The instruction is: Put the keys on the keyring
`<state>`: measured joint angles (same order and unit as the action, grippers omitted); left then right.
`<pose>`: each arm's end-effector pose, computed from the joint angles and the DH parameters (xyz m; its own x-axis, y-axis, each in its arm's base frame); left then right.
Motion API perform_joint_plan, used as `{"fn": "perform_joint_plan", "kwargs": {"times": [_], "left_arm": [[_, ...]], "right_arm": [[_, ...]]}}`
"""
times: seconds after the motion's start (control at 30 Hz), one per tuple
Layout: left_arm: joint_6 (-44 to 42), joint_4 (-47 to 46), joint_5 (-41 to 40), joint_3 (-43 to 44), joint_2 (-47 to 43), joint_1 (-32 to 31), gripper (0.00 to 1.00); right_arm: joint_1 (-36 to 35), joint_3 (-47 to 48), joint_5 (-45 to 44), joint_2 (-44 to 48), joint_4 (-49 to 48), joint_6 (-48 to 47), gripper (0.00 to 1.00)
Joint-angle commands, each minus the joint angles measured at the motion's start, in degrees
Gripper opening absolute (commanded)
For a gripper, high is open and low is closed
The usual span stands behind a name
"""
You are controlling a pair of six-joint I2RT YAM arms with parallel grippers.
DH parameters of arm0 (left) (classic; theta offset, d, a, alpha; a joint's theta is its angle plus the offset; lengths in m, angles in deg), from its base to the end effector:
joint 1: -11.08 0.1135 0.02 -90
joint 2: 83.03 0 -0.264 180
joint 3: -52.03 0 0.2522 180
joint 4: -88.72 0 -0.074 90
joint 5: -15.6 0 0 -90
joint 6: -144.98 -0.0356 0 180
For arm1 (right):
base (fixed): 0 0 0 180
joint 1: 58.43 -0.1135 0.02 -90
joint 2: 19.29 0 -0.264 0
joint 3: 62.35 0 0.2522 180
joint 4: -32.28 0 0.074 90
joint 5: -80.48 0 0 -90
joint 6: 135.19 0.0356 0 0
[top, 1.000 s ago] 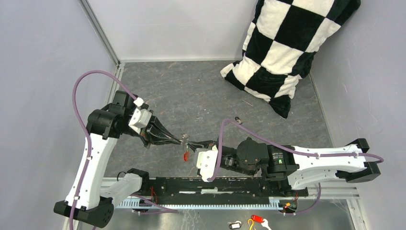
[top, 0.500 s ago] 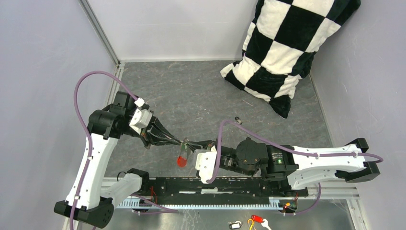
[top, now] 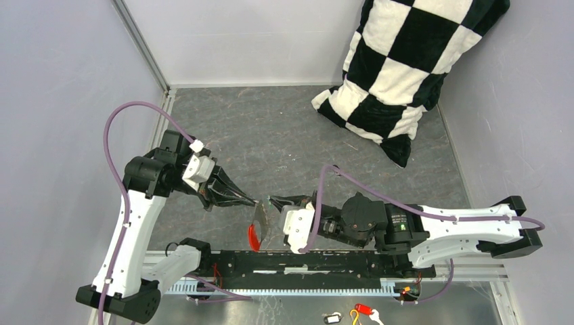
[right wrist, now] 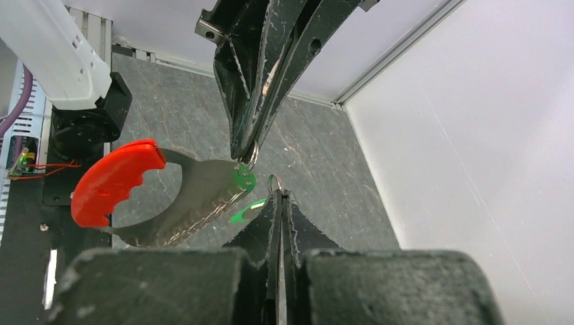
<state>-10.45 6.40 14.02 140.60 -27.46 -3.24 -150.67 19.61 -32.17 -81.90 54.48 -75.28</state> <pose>0.1020 -0.0628 0.4008 0.0187 0.0211 -0.9996 0.9716 -0.2362 0.0132 0.0042 0.2436 0.4262 0.4716 -0.2176 -0.8546 -0.8099 0.2764 -0.5173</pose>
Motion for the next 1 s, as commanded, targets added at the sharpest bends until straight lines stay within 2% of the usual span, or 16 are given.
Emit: {"fn": "perform_joint_plan", "kwargs": {"times": [0.0,0.97], "left_arm": [[-2.66,-0.16,5.27,0.52,-0.80,0.18,0.02],[0.22,-0.11,5.18,1.71,0.16,1.19,0.02]], "right_arm": [[-0.22,-0.41,-1.12,0.32,-1.28,0.65,0.01],[-0.32,-0.67,0.74,-2.30,-1.77,0.53,0.00]]}}
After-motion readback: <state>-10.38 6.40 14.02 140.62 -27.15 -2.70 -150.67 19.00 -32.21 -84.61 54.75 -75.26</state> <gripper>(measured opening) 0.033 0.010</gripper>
